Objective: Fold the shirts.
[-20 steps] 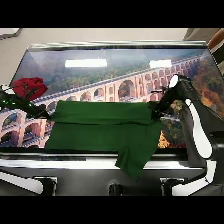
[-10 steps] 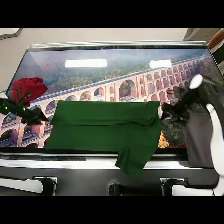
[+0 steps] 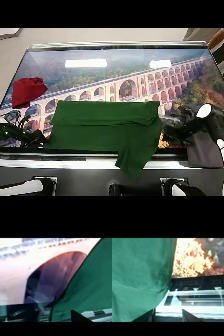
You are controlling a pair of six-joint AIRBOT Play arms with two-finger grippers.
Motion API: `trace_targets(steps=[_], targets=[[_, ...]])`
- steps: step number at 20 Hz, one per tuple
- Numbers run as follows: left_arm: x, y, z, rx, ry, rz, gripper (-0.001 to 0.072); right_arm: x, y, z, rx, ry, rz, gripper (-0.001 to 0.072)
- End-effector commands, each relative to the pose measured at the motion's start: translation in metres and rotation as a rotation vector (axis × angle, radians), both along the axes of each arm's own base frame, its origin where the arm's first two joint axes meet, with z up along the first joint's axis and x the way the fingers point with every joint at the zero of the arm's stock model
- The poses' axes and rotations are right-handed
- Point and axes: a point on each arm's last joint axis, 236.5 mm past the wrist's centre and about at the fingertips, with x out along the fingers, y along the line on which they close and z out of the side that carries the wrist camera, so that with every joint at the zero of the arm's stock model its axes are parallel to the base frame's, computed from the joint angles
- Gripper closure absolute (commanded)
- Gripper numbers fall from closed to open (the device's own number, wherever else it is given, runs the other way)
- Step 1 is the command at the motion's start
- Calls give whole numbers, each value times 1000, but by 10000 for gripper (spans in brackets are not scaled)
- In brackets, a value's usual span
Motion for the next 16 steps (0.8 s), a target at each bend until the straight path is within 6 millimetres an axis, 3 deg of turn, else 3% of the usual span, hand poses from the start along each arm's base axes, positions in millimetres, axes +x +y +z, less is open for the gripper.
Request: trace_targets(steps=[1, 4, 6, 8, 9, 10, 11, 13, 16], targets=[[9, -7, -4, -11, -48, 34, 307, -6, 2, 0, 5, -10, 9, 273], [20, -18, -3, -38, -75, 55, 338, -21, 6, -5, 20, 24, 28, 234], [14, -26, -6, -50, -55, 46, 452, -44, 16, -16, 50, 51, 26, 230], [6, -33, -11, -61, -34, 38, 453, -62, 29, -27, 91, 47, 9, 195], [4, -34, -12, -65, -27, 38, 497, -67, 35, -30, 109, 42, -2, 195], [3, -34, -12, -66, -26, 37, 623, -72, 41, -33, 130, 39, -11, 195], [4, -34, -12, -66, -28, 37, 680, -77, 48, -36, 159, 45, -16, 195], [4, -34, -12, -66, -27, 37, 680, -83, 58, -44, 200, 56, -33, 195], [4, -34, -11, -65, -29, 37, 680, -76, 65, -56, 220, 15, -93, 196]])
